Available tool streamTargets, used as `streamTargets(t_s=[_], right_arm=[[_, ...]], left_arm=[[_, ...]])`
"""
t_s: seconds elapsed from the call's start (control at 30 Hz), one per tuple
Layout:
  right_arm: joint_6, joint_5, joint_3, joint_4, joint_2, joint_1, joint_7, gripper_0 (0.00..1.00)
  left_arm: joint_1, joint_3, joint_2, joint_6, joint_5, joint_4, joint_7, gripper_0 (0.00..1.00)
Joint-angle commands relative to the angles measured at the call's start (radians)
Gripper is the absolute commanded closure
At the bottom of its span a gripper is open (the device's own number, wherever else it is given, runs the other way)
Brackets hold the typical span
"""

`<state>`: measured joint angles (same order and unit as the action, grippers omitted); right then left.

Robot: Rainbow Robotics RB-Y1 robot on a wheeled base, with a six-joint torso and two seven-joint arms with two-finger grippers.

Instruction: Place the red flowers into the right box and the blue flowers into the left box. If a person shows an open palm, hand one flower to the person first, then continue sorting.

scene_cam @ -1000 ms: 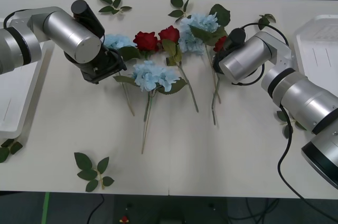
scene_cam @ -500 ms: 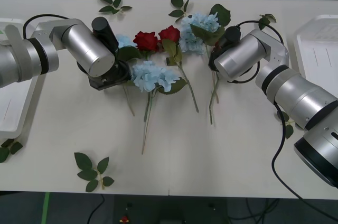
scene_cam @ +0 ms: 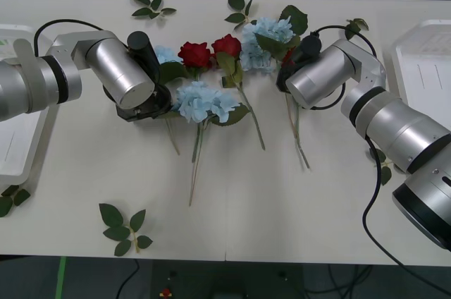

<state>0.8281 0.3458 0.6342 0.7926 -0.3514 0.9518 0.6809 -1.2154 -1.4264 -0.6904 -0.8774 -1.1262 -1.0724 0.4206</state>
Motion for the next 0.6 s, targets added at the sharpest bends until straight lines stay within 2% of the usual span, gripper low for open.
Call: streamTargets(t_s=[0.03, 0.27, 0.37, 0.5, 0.53, 0.6], right_arm=[[-0.012, 0.045, 0.012, 0.060, -0.041, 0.038, 0.040, 1.00], [0.008, 0.182, -0.018, 0.252, -0.179, -0.027, 0.180, 1.00], [0.077, 0.200, -0.060, 0.349, -0.236, -0.062, 0.229, 1.00], [0.209, 0.200, -0.182, 0.505, -0.320, -0.136, 0.319, 1.00], [0.224, 0.199, -0.200, 0.522, -0.333, -0.146, 0.335, 1.00], [0.269, 0.199, -0.261, 0.563, -0.380, -0.180, 0.391, 1.00]], left_arm=[[-0.033, -0.008, 0.052, 0.012, 0.023, 0.026, 0.021, 0.00], [-0.032, -0.006, 0.108, 0.012, 0.042, 0.094, 0.024, 0.00], [-0.032, -0.009, 0.109, 0.012, 0.048, 0.097, 0.027, 0.00], [-0.033, -0.035, 0.108, 0.012, 0.066, 0.103, 0.029, 0.00], [-0.033, -0.040, 0.108, 0.012, 0.066, 0.106, 0.029, 0.05], [-0.032, -0.051, 0.108, 0.012, 0.075, 0.114, 0.030, 0.32]])
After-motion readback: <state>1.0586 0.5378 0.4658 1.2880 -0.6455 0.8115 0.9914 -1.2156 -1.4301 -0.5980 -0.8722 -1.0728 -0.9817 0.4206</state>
